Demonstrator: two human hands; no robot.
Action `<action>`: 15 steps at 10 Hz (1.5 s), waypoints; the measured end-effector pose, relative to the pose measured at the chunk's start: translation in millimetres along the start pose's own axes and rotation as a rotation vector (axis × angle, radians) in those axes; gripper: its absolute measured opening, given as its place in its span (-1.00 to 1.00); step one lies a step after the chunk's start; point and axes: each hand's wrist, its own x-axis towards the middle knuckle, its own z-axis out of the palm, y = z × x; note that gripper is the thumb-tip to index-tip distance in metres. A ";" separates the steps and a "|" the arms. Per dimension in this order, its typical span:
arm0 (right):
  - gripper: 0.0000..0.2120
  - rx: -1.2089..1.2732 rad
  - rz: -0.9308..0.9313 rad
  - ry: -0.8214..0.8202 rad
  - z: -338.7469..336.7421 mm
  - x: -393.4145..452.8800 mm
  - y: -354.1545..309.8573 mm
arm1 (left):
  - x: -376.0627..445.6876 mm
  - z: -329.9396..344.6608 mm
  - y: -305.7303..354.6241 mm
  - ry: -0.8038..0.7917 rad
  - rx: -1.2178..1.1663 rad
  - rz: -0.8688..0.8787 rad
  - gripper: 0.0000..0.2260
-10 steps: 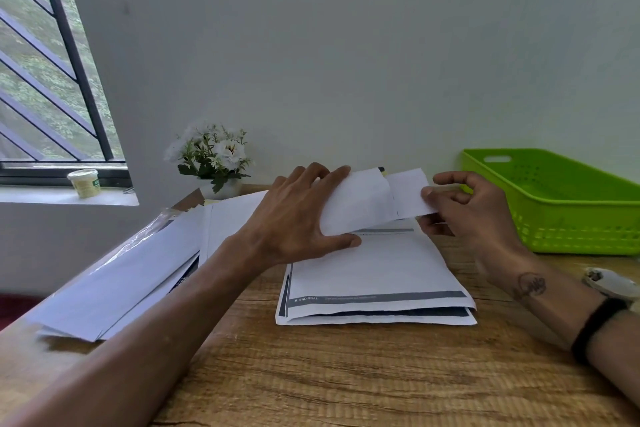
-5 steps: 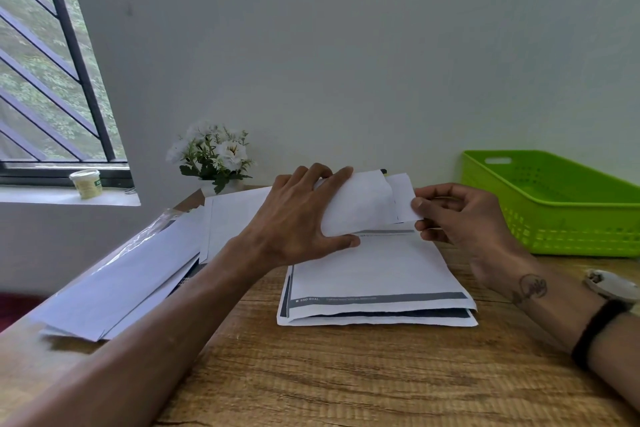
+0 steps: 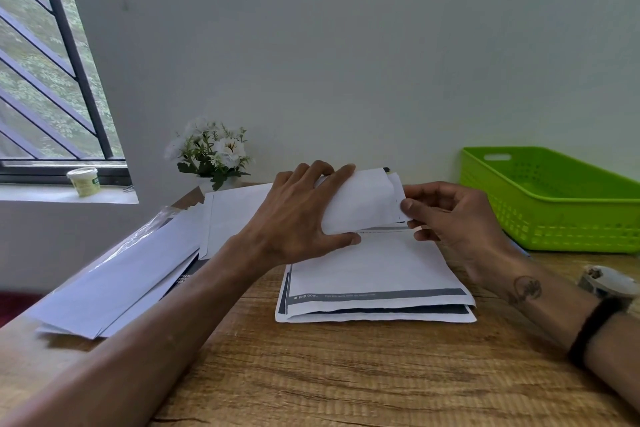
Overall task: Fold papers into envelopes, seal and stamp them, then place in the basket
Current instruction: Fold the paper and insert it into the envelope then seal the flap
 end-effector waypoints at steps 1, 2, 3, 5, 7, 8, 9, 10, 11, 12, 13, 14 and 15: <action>-0.84 -0.072 -0.055 -0.013 2.5 -3.0 0.2 | 0.4 0.2 0.9 -0.003 0.001 0.001 -0.08; -0.85 -0.111 -0.082 -0.028 4.5 -4.2 1.0 | 0.4 -0.1 0.8 -0.004 -0.002 0.002 -0.08; -0.83 -0.140 -0.097 -0.050 6.5 -3.5 2.2 | 0.1 0.2 1.8 -0.008 -0.005 0.008 -0.07; -0.80 -0.047 -0.085 -0.124 4.6 -0.5 1.8 | -0.1 -0.9 6.9 0.014 -0.023 0.043 -0.09; -0.75 -0.085 -0.149 -0.330 -3.9 2.5 -5.8 | 0.3 -5.5 11.9 0.080 -0.036 0.085 -0.12; -0.63 -0.165 -0.165 -0.454 -6.3 1.8 -6.5 | 0.3 -5.9 14.0 0.087 -0.026 0.109 -0.13; -0.50 -0.299 -0.153 -0.502 -6.9 5.0 -1.5 | -0.2 -4.7 14.2 0.066 0.003 0.123 -0.12; -0.40 -0.353 -0.136 -0.526 -7.2 6.8 -1.4 | -0.9 -4.2 13.8 0.055 0.010 0.125 -0.12; -0.41 -0.328 -0.078 -0.545 -6.7 6.4 -0.5 | -0.7 -3.9 15.3 0.047 0.009 0.129 -0.12; -0.49 -0.158 -0.003 -0.459 -2.3 5.7 -2.1 | -0.2 -4.8 15.3 0.056 0.007 0.116 -0.13; -0.71 0.134 0.086 -0.308 -0.4 5.2 -11.3 | 0.0 -6.8 12.7 0.100 0.018 0.069 -0.13; -0.67 0.289 0.109 -0.272 -0.6 1.2 -15.5 | 0.5 -8.8 12.8 0.167 0.027 0.010 -0.12; -0.47 0.322 0.121 -0.314 3.1 -1.8 -15.9 | 1.6 -10.9 17.6 0.230 0.026 -0.016 -0.11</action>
